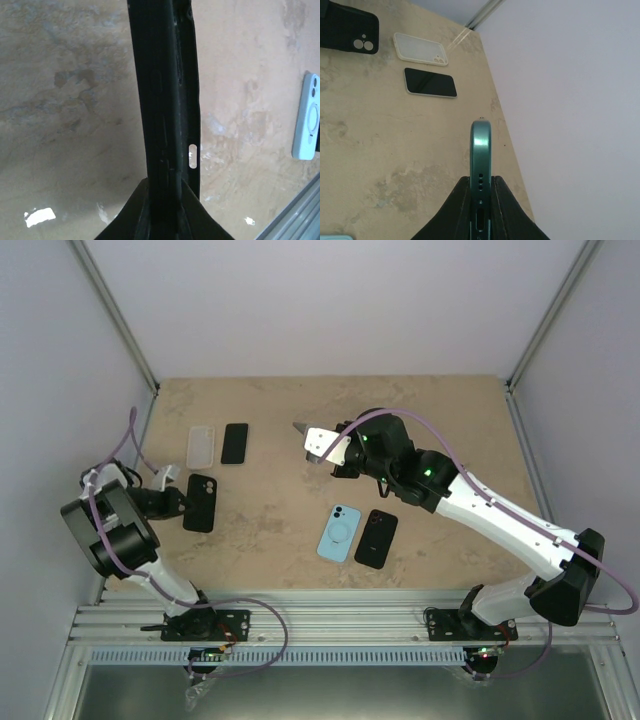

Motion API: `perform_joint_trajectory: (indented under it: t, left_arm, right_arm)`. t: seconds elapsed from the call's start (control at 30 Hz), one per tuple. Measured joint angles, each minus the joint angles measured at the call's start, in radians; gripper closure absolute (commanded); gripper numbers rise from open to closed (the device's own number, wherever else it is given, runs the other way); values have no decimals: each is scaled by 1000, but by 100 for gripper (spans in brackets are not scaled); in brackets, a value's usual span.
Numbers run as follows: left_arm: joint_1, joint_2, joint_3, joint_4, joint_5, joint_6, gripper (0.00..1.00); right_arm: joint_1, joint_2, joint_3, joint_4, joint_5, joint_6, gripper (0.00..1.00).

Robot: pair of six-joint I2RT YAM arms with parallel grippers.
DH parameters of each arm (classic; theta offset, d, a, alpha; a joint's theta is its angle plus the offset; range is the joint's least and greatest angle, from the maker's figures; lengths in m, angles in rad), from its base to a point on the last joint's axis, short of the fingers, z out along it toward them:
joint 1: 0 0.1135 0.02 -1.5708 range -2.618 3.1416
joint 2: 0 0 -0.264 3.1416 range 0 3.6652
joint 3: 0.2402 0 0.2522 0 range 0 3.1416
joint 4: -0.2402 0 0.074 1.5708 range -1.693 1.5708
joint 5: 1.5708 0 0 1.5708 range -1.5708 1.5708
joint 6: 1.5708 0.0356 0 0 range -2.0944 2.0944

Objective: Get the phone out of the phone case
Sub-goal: Place the phone case at the center of the board.

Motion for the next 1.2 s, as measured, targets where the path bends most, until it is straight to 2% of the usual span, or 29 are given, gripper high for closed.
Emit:
perform_joint_trajectory:
  t: [0.47, 0.73, 1.0, 1.07, 1.2]
  left_arm:
    - [41, 141, 0, 98, -24, -77, 100]
    - [41, 154, 0, 119, -51, -125, 91]
    - [19, 147, -2, 185, -91, -197, 55]
    - [10, 132, -1, 216, -103, -220, 48]
    - [6, 105, 5, 279, -152, -263, 43]
  right_arm:
    - [1, 5, 0, 0, -1, 4, 99]
    - [1, 23, 0, 0, -1, 6, 99]
    - [6, 40, 0, -1, -1, 6, 100]
    - [8, 42, 0, 0, 0, 6, 99]
    - [12, 45, 0, 2, 21, -3, 100]
